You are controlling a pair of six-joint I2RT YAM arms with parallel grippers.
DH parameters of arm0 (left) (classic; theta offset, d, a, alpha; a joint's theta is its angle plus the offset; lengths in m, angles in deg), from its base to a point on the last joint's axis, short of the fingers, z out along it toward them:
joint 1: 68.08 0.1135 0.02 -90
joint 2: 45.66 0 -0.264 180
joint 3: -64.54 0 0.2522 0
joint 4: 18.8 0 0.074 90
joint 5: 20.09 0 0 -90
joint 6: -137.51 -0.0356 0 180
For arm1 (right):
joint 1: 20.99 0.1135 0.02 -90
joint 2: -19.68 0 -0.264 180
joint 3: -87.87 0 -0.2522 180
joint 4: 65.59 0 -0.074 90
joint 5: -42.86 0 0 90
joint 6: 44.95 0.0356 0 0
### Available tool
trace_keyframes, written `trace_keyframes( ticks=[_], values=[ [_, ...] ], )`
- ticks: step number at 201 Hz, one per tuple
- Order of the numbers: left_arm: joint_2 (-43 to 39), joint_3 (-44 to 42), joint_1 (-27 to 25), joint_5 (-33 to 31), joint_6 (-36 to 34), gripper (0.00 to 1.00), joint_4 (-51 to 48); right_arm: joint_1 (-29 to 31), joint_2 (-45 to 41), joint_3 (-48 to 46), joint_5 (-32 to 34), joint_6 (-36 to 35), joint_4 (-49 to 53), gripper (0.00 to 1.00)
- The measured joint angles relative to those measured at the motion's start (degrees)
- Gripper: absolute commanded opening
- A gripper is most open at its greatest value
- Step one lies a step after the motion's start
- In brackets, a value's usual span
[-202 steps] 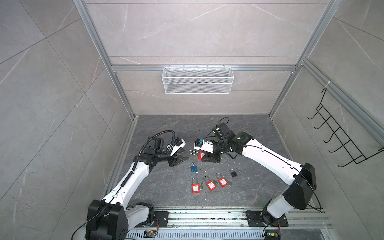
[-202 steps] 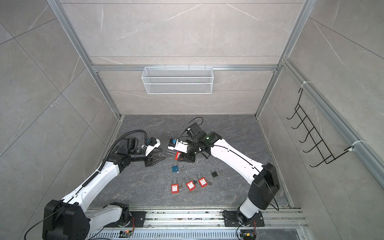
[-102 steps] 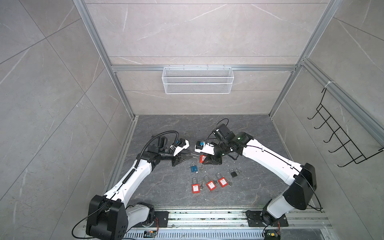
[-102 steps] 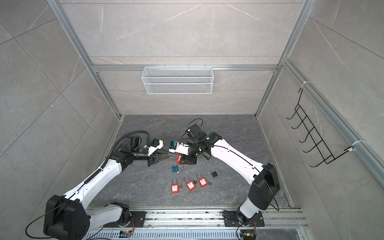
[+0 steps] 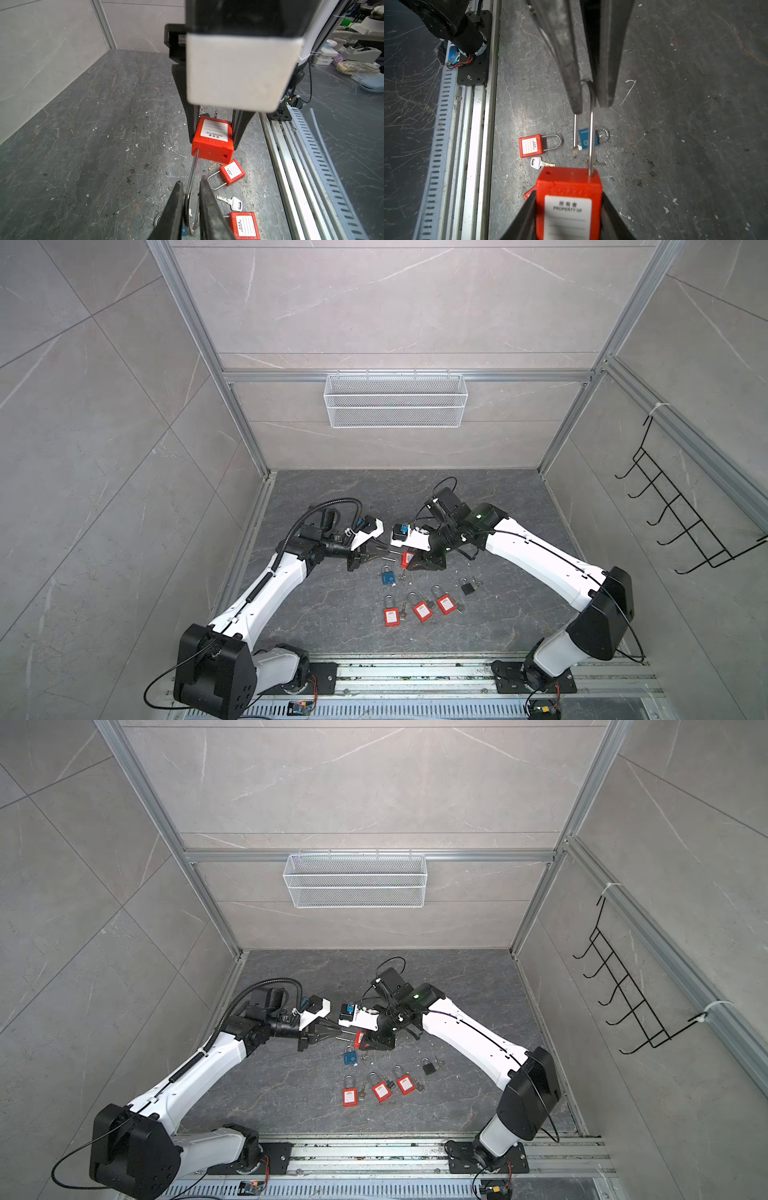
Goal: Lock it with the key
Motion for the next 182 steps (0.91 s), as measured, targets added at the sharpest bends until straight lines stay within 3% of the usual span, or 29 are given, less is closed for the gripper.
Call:
trace_keyframes(
  ticks=[14, 33, 123, 157, 182],
  values=[
    [0.0, 0.0, 0.0, 0.0, -0.1, 0.36, -0.8, 0.0, -0.1, 0.4, 0.0, -0.4, 0.1, 0.33],
    [0.0, 0.0, -0.1, -0.1, -0.6, 0.36, -1.5, 0.0, -0.3, 0.7, 0.0, -0.8, 0.3, 0.33],
    [0.0, 0.0, -0.1, 0.0, -1.3, 0.0, -2.4, 0.1, -0.5, 1.1, -0.4, -2.3, 2.1, 0.34],
    [0.0, 0.0, -0.5, 0.3, -1.0, 0.0, -2.5, 0.1, -0.5, 1.7, -0.1, -2.9, 3.2, 0.48],
    [-0.7, -0.4, -1.1, 0.3, 0.3, 0.0, -2.0, 0.0, -0.7, 2.3, 1.1, -2.7, 3.1, 0.74]
  ],
)
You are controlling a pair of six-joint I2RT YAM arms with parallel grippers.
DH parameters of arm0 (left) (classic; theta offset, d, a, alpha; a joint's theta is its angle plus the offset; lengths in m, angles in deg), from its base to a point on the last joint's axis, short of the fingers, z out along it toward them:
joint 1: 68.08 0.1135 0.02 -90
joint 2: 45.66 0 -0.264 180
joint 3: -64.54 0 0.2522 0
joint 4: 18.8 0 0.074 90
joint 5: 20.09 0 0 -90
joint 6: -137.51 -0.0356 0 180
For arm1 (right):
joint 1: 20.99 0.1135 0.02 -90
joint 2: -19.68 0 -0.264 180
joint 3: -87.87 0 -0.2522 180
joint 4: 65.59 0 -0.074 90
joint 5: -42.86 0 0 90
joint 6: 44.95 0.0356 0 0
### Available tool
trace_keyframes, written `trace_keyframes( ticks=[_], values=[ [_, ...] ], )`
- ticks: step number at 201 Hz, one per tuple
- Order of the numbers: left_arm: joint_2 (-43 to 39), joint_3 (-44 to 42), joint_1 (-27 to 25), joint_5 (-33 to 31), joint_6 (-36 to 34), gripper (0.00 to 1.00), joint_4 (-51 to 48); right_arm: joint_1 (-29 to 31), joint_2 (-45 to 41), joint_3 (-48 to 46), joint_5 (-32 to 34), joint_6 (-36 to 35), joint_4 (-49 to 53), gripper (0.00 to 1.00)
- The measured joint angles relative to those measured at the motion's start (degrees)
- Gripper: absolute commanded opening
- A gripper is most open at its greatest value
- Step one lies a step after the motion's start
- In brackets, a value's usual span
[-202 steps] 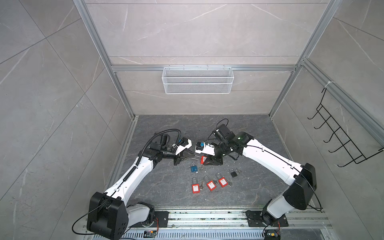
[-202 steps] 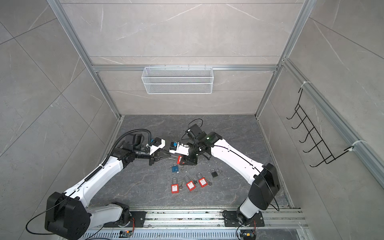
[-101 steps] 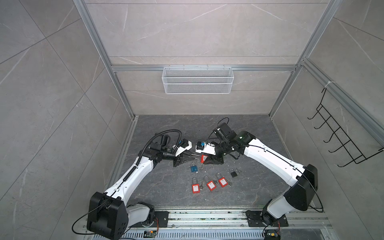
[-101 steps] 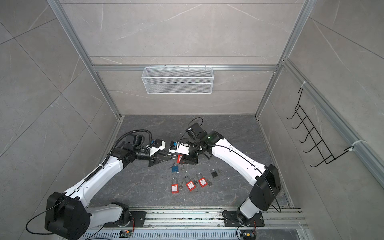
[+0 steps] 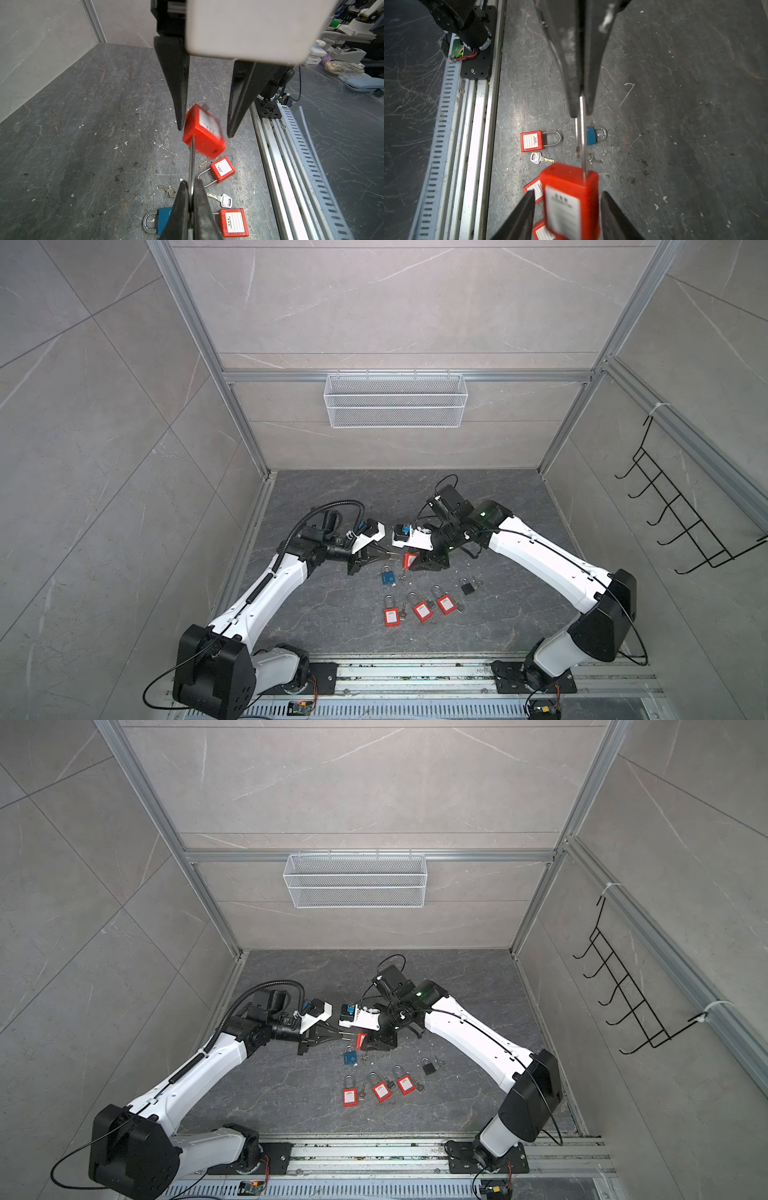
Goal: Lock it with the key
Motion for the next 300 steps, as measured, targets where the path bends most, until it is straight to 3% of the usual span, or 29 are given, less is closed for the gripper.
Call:
trace_keyframes(
  ticks=[15, 37, 97, 139, 156, 178, 196, 226, 245, 277, 288, 300],
  values=[
    [-1.1, -1.5, -0.2, -0.1, 1.7, 0.0, 2.0, 0.0, -0.6, 0.0, 0.9, -0.5, 0.0, 0.81],
    [-3.2, -4.1, -0.5, -0.2, 4.7, 0.0, 5.7, -0.1, -1.5, 0.6, 2.7, -1.1, 1.3, 0.99],
    [-6.3, -7.3, -4.0, -0.5, 10.0, 0.0, 12.6, -2.7, -6.3, -0.9, 4.8, -1.8, 3.2, 1.0],
    [-6.8, -7.7, -5.8, -1.5, 11.4, 0.0, 15.0, -2.6, -7.6, -2.4, 3.4, -4.3, 3.2, 0.77],
    [-7.0, -7.8, -6.1, -1.9, 11.8, 0.0, 15.7, -2.6, -7.6, -2.7, 3.1, -4.7, 3.4, 0.63],
    [-7.5, -7.8, -6.4, -2.1, 12.4, 0.0, 16.7, -2.6, -7.6, -2.8, 2.5, -5.1, 3.8, 0.59],
    [-7.8, -8.1, -6.6, -2.2, 13.1, 0.0, 17.6, -2.6, -7.6, -3.0, 2.0, -5.4, 3.9, 0.5],
    [-7.9, -8.2, -7.3, -2.5, 14.1, 0.0, 18.8, -2.6, -7.1, -3.1, 1.0, -5.4, 4.2, 0.49],
    [-7.9, -8.2, -7.6, -2.7, 14.6, 0.0, 19.3, -2.6, -6.6, -3.1, 0.5, -5.7, 4.8, 0.37],
    [-7.9, -8.2, -8.8, -3.4, 15.3, 0.0, 19.7, -2.6, -5.3, -2.5, 0.2, -6.1, 7.0, 0.35],
    [-7.8, -8.2, -9.3, -3.5, 15.5, 0.0, 19.7, -2.6, -5.0, -2.3, 0.0, -6.4, 7.3, 0.28],
    [-7.8, -8.2, -9.7, -3.9, 15.7, 0.0, 20.0, -2.6, -5.0, -2.1, -0.2, -6.5, 7.9, 0.27]
  ],
)
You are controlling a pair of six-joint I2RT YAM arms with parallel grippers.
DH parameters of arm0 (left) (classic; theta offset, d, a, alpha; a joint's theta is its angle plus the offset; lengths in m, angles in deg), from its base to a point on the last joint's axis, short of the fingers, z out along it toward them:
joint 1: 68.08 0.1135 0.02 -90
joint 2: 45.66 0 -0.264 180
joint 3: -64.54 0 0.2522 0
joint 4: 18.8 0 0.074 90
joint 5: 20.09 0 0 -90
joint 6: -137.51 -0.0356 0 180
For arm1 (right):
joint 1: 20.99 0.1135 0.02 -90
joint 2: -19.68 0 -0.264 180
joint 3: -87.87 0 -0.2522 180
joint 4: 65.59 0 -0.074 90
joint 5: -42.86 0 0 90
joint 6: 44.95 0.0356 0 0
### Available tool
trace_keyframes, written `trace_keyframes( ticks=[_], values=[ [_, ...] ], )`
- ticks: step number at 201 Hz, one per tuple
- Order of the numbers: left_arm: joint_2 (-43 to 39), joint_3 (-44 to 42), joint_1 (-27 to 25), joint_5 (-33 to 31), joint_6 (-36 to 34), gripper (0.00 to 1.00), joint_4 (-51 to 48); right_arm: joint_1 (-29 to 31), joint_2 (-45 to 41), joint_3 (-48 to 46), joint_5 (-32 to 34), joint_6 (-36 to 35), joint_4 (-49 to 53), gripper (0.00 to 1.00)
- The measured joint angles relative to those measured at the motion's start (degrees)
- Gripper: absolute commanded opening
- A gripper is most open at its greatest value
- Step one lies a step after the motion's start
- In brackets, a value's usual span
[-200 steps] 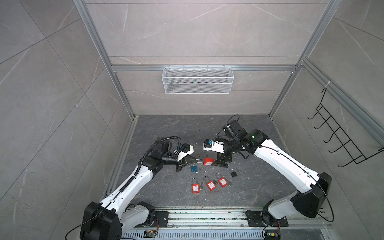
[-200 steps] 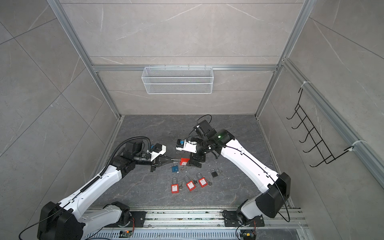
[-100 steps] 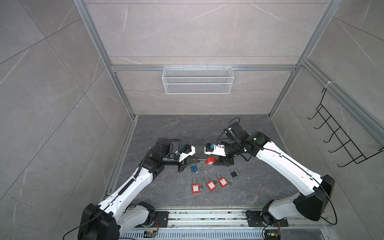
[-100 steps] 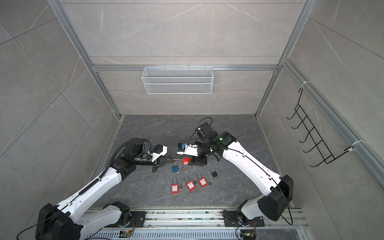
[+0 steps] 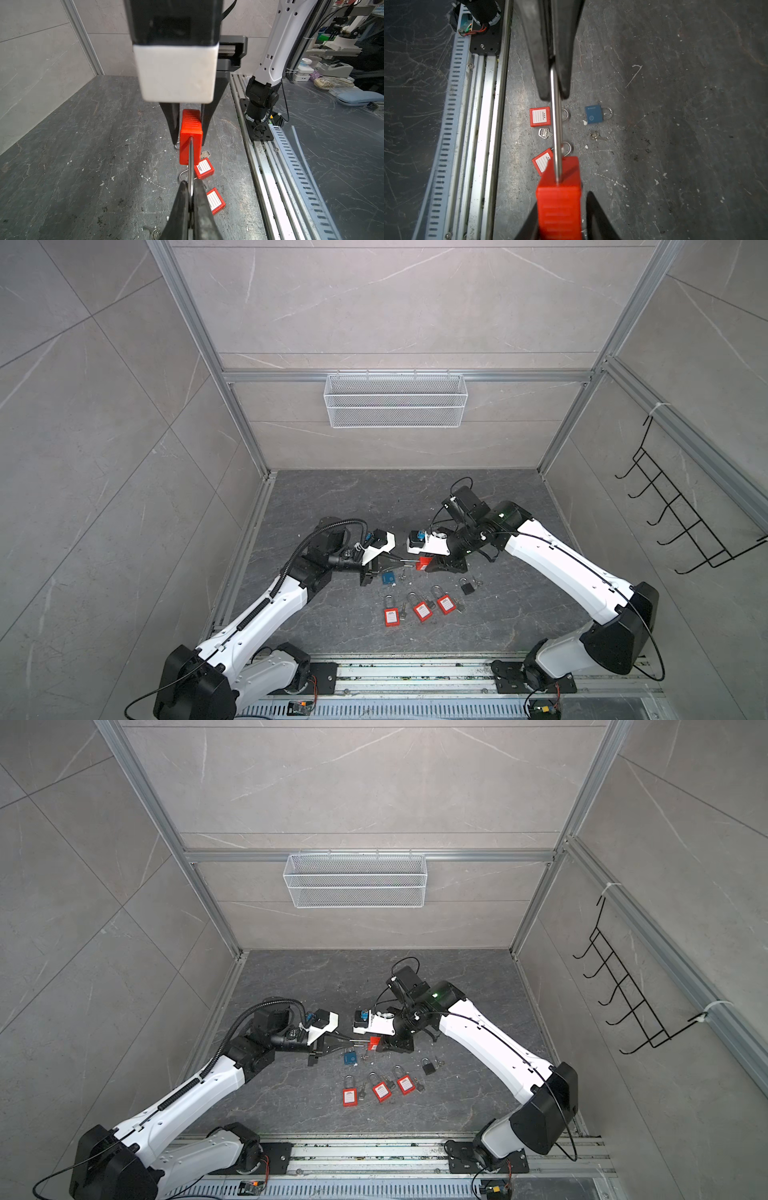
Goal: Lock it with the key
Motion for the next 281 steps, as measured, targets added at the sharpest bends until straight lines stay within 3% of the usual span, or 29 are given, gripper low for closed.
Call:
trace_keyframes(
  ticks=[63, 210, 250, 281],
  values=[
    [1.6, 0.0, -2.8, -1.9, 0.6, 0.0, 2.1, 0.0, 0.0, 0.1, -1.2, -1.1, 2.2, 0.19],
    [5.4, -2.1, -6.9, -5.8, 6.7, 0.0, 14.9, -1.9, -2.1, -1.0, -1.0, -0.6, 2.4, 0.22],
    [5.4, -2.1, -6.9, -6.6, 7.0, 0.0, 15.1, -1.9, -1.7, -1.0, -0.9, -0.7, 1.9, 0.31],
    [5.4, -2.1, -6.0, -6.8, 8.0, 0.0, 16.0, -1.3, -1.9, -1.0, -0.7, -1.1, 0.2, 0.52]
  ],
)
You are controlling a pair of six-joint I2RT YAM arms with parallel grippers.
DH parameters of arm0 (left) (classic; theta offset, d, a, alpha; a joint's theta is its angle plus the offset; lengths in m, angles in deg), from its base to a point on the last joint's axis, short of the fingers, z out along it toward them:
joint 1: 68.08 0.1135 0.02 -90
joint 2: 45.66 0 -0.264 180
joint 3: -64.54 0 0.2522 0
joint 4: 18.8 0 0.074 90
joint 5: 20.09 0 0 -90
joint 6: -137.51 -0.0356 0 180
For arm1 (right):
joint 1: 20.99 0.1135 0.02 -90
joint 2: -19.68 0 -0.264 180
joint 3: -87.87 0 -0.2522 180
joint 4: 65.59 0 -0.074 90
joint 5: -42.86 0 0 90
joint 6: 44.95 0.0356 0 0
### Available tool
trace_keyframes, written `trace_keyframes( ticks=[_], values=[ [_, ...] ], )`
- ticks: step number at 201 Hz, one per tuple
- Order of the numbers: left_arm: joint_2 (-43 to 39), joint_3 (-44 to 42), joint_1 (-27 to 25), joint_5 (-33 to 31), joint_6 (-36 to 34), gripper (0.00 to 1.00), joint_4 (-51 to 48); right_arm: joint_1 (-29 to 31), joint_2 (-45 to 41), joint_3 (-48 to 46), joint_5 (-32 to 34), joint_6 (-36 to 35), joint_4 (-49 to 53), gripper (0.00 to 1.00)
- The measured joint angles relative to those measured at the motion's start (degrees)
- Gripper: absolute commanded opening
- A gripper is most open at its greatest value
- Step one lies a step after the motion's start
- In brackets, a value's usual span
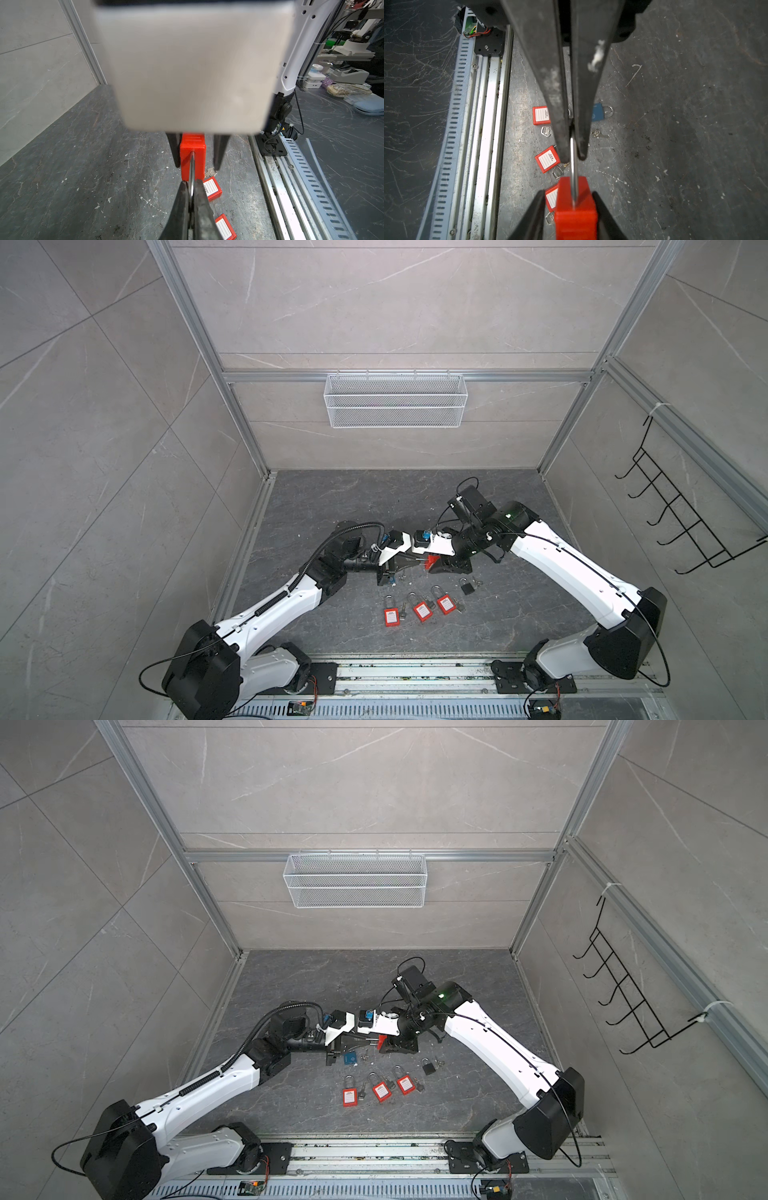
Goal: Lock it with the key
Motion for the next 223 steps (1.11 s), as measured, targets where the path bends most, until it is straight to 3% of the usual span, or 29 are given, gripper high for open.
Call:
trace_keyframes(
  ticks=[15, 60, 97, 130, 223],
  values=[
    [0.0, 0.0, 0.8, 0.0, 0.2, 0.0, 0.1, -0.1, -0.7, -0.1, 0.7, 0.3, -0.6, 0.65],
    [0.0, 0.0, 1.8, 0.2, 0.5, 0.0, 0.4, -1.4, -4.5, 0.5, 1.1, 0.3, 0.7, 0.82],
    [0.0, 0.0, 1.8, 0.7, 0.4, 0.0, 0.4, -5.0, -3.4, 7.5, -0.6, 0.2, 9.6, 0.81],
    [0.0, 0.0, 1.8, 1.8, 0.4, 0.0, 0.0, -8.5, -3.0, 7.7, -0.5, 0.0, 13.4, 0.77],
    [0.0, 1.3, 1.4, 4.7, 0.5, 0.0, -0.5, -9.2, 4.9, 7.4, 0.2, 1.2, 13.7, 0.63]
  ],
)
